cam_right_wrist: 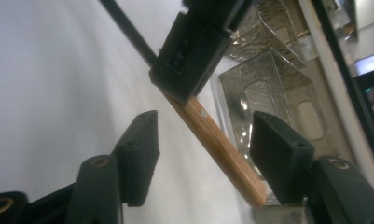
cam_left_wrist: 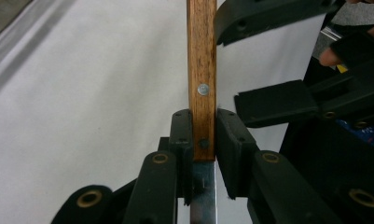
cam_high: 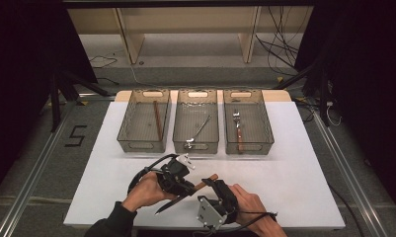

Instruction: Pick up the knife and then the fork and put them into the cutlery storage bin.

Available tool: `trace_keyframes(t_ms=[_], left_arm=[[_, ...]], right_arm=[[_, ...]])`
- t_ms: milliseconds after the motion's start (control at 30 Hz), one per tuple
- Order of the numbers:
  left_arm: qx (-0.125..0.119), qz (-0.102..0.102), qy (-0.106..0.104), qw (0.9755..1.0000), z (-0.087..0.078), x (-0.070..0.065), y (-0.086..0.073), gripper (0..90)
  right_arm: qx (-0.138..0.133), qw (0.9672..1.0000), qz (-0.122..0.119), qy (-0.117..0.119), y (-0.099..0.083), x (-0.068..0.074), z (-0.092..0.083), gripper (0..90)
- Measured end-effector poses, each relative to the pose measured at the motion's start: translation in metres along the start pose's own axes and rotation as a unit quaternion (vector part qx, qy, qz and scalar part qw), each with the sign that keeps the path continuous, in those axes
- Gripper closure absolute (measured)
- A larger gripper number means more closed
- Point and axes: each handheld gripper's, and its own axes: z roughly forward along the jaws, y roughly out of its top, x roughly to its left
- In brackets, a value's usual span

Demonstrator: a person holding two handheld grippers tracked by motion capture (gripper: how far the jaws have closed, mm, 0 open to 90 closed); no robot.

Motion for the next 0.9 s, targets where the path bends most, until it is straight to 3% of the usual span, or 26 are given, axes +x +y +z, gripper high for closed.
trace_keyframes(t_ms=[200, 433, 633, 900], left_arm=[[0.006, 0.005, -0.007, 0.9999, 0.000, -0.004, 0.001, 76.8], [0.011, 0.005, -0.016, 0.9998, 0.001, -0.005, 0.001, 76.8], [0.014, 0.006, -0.023, 0.9996, 0.001, -0.007, 0.002, 76.8], [0.017, 0.005, -0.029, 0.9994, 0.002, -0.008, 0.001, 76.7]], right_arm=[[0.011, 0.9986, -0.043, -0.027, 0.002, 0.011, 0.003, 51.1], [0.020, 0.9932, -0.104, -0.049, -0.001, 0.017, 0.006, 59.3], [0.022, 0.9900, -0.127, -0.057, -0.001, 0.021, 0.008, 63.8], [0.023, 0.9883, -0.137, -0.062, -0.001, 0.024, 0.008, 70.1]])
